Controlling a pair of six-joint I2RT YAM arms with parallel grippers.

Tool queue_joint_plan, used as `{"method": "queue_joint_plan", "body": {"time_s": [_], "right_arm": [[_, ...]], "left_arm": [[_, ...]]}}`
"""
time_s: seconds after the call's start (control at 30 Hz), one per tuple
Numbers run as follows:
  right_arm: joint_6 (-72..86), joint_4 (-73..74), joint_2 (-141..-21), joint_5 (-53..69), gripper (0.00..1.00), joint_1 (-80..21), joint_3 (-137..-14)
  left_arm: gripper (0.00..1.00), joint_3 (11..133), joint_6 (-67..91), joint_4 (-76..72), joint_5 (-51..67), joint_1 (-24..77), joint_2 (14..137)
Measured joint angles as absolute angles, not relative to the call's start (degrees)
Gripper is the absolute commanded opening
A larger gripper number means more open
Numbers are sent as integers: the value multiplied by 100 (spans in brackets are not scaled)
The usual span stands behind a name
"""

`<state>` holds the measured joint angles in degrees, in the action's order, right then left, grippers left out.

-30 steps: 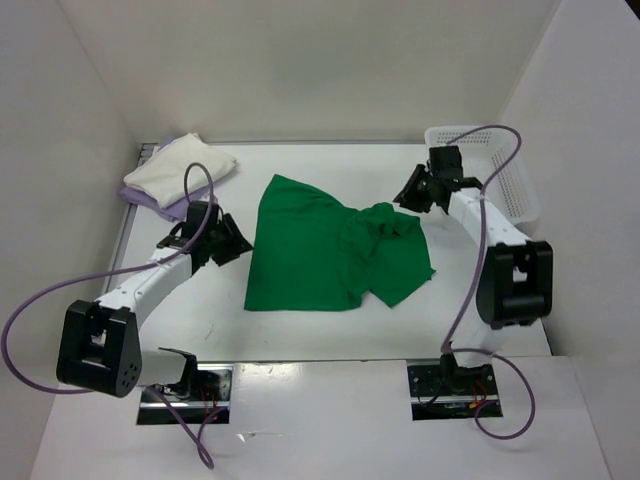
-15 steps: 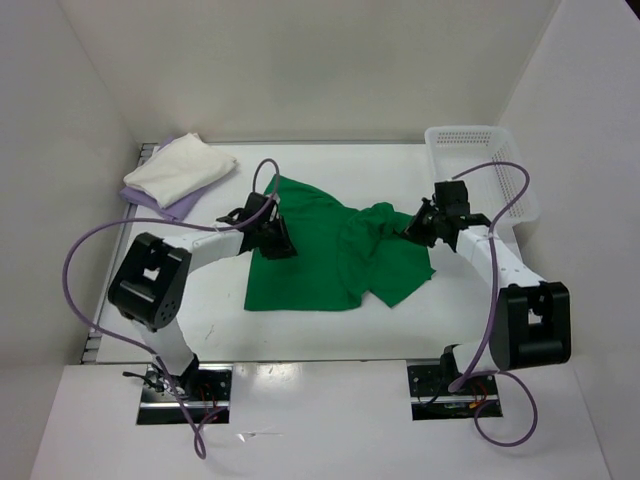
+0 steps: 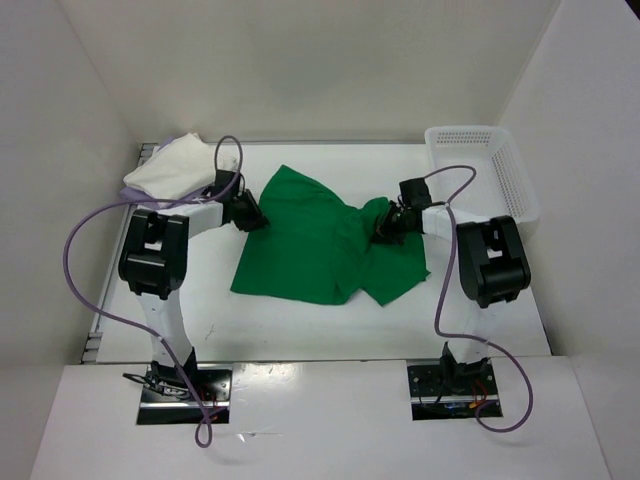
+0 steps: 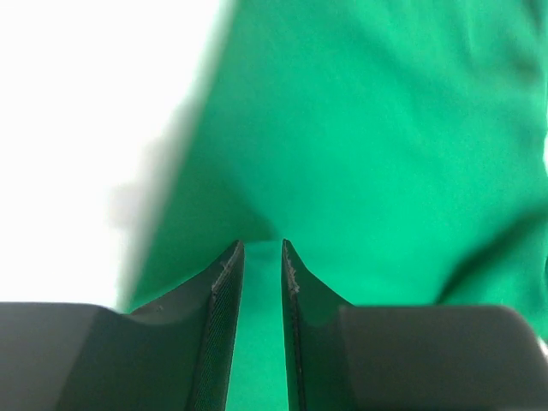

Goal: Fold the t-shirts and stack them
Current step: Flatten out the tshirt

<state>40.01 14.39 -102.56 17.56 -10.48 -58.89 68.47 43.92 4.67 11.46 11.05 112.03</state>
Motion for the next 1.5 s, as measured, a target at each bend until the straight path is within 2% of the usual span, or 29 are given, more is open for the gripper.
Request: {"method": "queue_joint_plan", "body": {"time_s": [0.13, 0.37, 0.43, 0.53, 0.57, 0.6, 0.67, 0.73, 0.8, 0.83, 0.93, 0.97, 1.07, 1.2, 1.5], "right_arm": [[4110, 1210, -10993, 1828, 0, -1066, -6495], [4244, 1223, -12254, 1863, 0, -1074, -8340], [4316, 1247, -12346, 1859, 0, -1074, -8617], [4427, 1293, -12267, 1848, 15, -1074, -8777], [4449, 1334, -12193, 1835, 24, -1074, -8761], [4495, 1347, -12086, 1824, 28, -1074, -8705], [4515, 1313, -11644, 1796, 33, -1074, -8335], [4510, 1374, -11015, 1796, 33, -1074, -7843], [4484, 1376, -10392, 1796, 34, -1074, -7426], [4471, 1387, -10136, 1793, 35, -1074, -7286], [4397, 1339, -9336, 1785, 35, -1074, -6807], [4368, 1317, -9126, 1787, 36, -1076, -6652], [4313, 1330, -8702, 1796, 36, -1092, -6254], [4244, 1396, -8484, 1800, 36, -1103, -5889], [4211, 1542, -7955, 1789, 36, -1105, -5439]], "left_arm": [[32, 7310, 4383, 513, 1013, 711, 11507], [33, 8482, 4329, 849, 937, 716, 12066], [30, 8650, 4272, 941, 963, 707, 12051], [12, 8512, 4185, 943, 1028, 624, 11762], [7, 8239, 4187, 910, 1035, 576, 11520], [0, 7885, 4178, 937, 1033, 515, 11194], [0, 7037, 4176, 915, 991, 421, 10409], [0, 6141, 4228, 1004, 915, 318, 9507], [11, 5411, 4309, 1046, 908, 303, 8757], [30, 5096, 4383, 1118, 928, 314, 8412], [60, 4335, 4742, 1153, 1011, 349, 7629], [74, 4088, 4906, 1186, 1017, 355, 7400], [74, 3433, 5428, 1297, 991, 357, 6873], [60, 2827, 6012, 1175, 1041, 357, 6788], [51, 2294, 6967, 523, 1070, 499, 6834]]}}
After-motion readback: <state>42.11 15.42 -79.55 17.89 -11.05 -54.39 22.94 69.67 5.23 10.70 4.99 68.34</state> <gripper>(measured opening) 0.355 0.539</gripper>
